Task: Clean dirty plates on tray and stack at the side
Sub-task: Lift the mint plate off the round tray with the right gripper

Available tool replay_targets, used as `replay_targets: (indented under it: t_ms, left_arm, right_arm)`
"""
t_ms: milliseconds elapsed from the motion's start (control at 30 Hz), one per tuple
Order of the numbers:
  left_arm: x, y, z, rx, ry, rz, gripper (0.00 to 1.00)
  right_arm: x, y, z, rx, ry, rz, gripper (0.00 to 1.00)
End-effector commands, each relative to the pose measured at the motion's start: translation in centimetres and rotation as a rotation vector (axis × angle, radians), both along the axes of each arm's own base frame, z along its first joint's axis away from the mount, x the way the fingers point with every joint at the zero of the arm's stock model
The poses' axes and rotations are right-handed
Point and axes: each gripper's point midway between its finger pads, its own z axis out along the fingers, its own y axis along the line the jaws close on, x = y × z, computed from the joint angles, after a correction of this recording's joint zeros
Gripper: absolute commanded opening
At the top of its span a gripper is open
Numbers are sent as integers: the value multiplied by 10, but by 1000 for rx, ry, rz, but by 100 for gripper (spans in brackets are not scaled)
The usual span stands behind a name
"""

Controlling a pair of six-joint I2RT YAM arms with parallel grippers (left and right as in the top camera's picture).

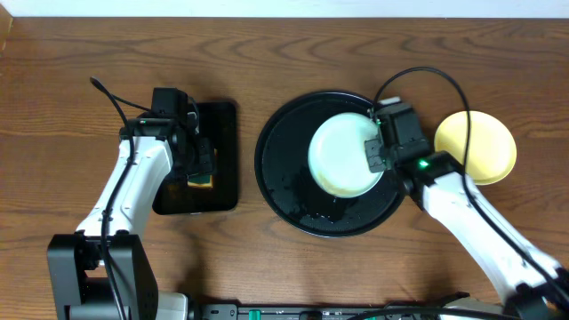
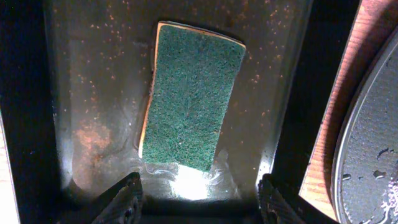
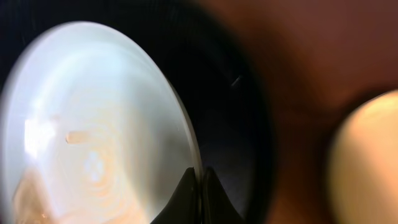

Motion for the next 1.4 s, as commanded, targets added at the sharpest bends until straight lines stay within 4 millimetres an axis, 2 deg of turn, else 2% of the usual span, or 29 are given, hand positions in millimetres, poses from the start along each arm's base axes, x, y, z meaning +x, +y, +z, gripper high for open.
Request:
replay_targets:
  t_ms: [0,167,300,433,633,833,1067,1367]
  left_arm:
    - [0,-2,0,-11,4,2,61]
    - [-1,-2,0,-11,4,2,61]
    - [0,-2,0,-11,4,2,61]
    - [0,-2,0,-11,3,2,61]
    - [0,-2,0,-11,4,2,61]
    - [0,-2,0,-11,3,2,61]
    - [0,-2,0,-11,0,2,61]
    - [0,-2,0,-11,0,2,61]
  right_arm:
    - [10,-20,36,-167,-115,32,1]
    - [12,-30,59,-324,-187,63,1]
    - [13,-26,70,-414,-229,71,1]
    - [12,-18,86,-489,-295,50,1]
    - [6,13,104,-568,-378,113,1]
    - [-3,39,111,-653,-410,225,1]
    - [-6,40,123,-740,-439,211,1]
    - [-4,38,129,-755,-454,192,1]
